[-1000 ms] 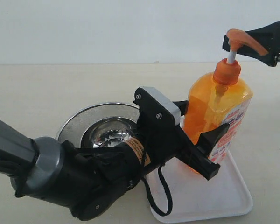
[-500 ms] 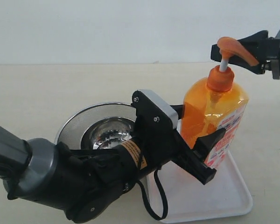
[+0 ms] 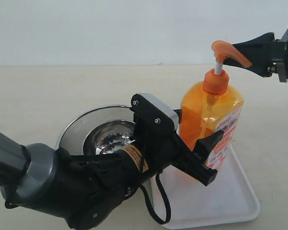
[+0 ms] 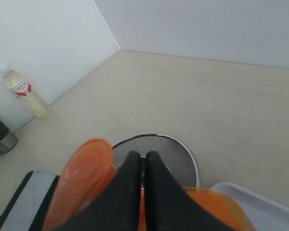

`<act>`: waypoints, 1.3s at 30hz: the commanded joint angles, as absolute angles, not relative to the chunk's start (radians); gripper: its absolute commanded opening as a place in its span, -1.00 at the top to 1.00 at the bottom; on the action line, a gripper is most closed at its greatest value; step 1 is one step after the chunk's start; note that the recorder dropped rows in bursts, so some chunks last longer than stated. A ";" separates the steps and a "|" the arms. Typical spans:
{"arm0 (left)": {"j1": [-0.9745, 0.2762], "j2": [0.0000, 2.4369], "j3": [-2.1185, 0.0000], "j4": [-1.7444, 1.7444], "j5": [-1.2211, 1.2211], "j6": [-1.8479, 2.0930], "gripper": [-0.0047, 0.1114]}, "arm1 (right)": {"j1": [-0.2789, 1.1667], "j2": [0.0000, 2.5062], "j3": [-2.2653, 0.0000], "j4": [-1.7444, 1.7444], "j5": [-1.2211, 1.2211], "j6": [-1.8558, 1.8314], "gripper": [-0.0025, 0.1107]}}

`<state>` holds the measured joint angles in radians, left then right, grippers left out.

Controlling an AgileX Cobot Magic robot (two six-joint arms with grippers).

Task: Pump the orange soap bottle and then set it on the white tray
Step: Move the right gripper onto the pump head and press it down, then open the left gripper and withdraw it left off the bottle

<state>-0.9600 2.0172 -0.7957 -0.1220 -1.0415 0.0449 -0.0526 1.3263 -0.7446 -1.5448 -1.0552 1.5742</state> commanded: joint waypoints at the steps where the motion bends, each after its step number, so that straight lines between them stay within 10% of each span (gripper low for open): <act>1: -0.963 1.996 -0.792 -0.144 -1.039 0.068 -0.10 | -0.049 1.324 -0.744 -1.561 -1.070 1.571 0.96; 7: -0.963 1.983 -0.792 -0.144 -1.012 0.041 -0.63 | -0.049 1.324 -0.744 -1.561 -1.065 1.571 0.96; 39: -0.963 1.580 -0.691 -0.149 -0.418 0.199 -0.64 | -0.049 1.274 -0.744 -1.511 -0.833 1.673 0.96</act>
